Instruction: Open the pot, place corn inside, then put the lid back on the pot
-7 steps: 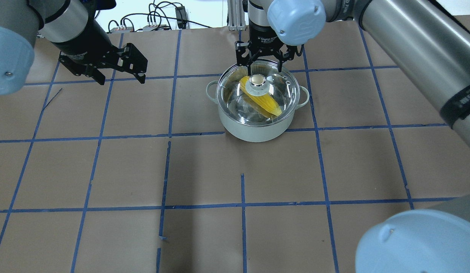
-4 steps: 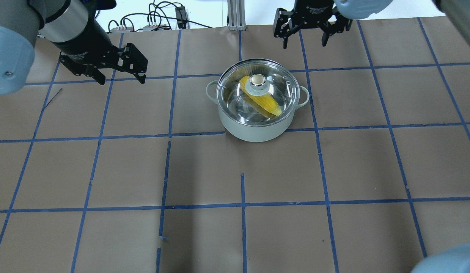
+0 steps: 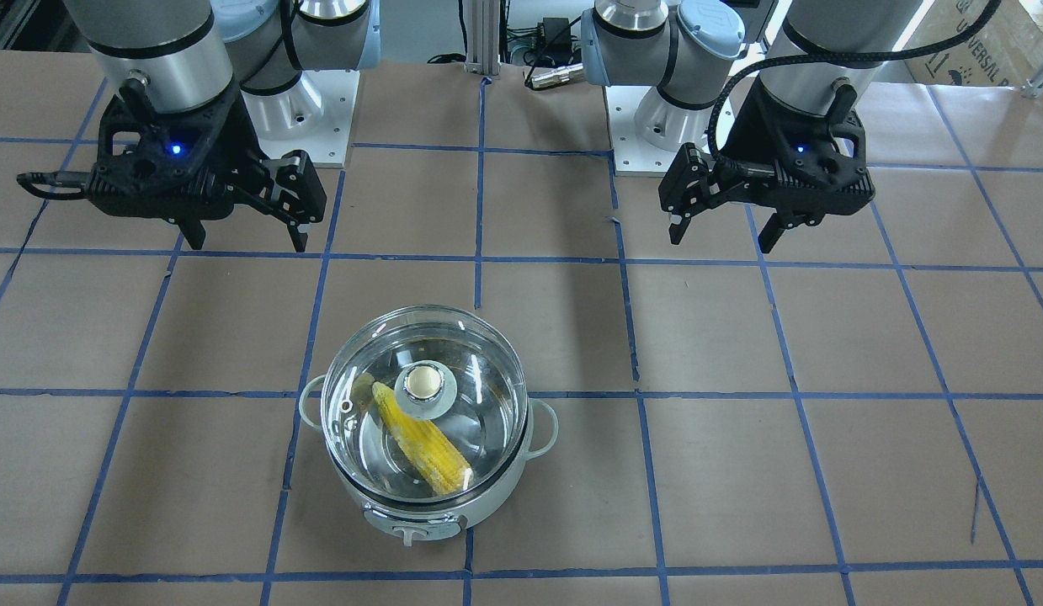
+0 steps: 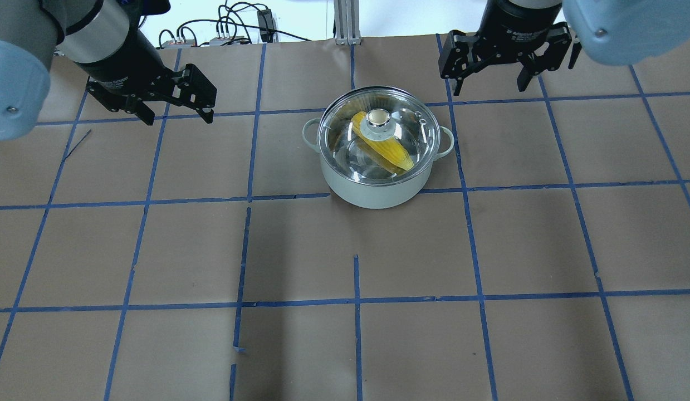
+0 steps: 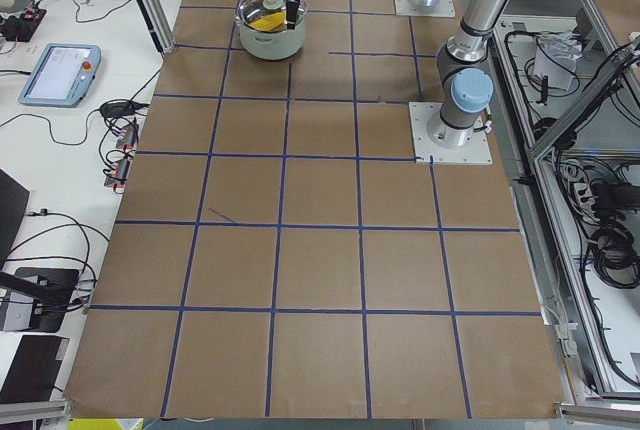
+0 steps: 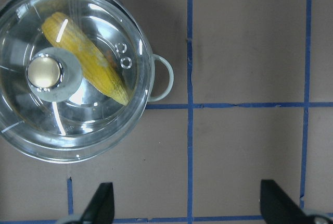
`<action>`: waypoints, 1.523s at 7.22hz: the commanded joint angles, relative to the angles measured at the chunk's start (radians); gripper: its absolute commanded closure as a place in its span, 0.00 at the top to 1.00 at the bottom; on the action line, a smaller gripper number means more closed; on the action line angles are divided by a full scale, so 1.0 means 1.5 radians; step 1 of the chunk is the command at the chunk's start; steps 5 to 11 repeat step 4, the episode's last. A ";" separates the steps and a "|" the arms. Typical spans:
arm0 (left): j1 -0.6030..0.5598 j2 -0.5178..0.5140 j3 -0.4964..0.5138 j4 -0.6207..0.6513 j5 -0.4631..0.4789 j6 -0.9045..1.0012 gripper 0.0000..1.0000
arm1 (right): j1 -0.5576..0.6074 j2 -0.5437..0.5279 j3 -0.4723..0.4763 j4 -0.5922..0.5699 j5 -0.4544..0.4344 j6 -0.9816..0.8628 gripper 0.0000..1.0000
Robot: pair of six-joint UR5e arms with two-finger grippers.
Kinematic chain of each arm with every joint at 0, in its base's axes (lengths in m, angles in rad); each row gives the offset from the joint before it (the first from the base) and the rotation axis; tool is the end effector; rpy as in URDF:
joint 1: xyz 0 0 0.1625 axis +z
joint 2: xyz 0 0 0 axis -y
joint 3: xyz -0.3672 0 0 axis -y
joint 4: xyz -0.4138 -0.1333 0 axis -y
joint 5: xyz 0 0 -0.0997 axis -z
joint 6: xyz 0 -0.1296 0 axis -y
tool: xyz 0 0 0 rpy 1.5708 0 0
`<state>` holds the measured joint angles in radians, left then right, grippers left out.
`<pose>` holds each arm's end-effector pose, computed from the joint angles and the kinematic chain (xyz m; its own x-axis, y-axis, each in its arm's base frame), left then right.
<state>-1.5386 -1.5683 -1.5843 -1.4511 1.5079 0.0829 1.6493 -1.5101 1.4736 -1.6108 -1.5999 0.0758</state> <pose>-0.1244 -0.5303 0.4074 -0.9969 0.0570 0.0533 0.0507 0.9923 -0.1133 0.1719 -0.5333 0.4226 -0.9997 -0.0007 0.0231 -0.0025 0.9969 -0.0784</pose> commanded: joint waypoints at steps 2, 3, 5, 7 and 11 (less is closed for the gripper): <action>0.000 -0.002 0.001 0.000 0.000 0.000 1.00 | -0.002 -0.046 0.048 0.000 0.005 0.001 0.99; 0.001 -0.002 0.000 0.000 0.000 0.000 1.00 | -0.002 -0.047 0.048 0.001 0.005 0.001 0.99; 0.000 -0.002 0.000 0.000 0.000 0.000 1.00 | -0.002 -0.049 0.049 0.002 0.004 0.001 0.99; 0.000 -0.002 0.000 0.000 0.000 0.000 1.00 | -0.002 -0.049 0.049 0.002 0.004 0.001 0.99; 0.000 -0.002 0.000 0.000 0.000 0.000 1.00 | -0.002 -0.049 0.049 0.002 0.004 0.001 0.99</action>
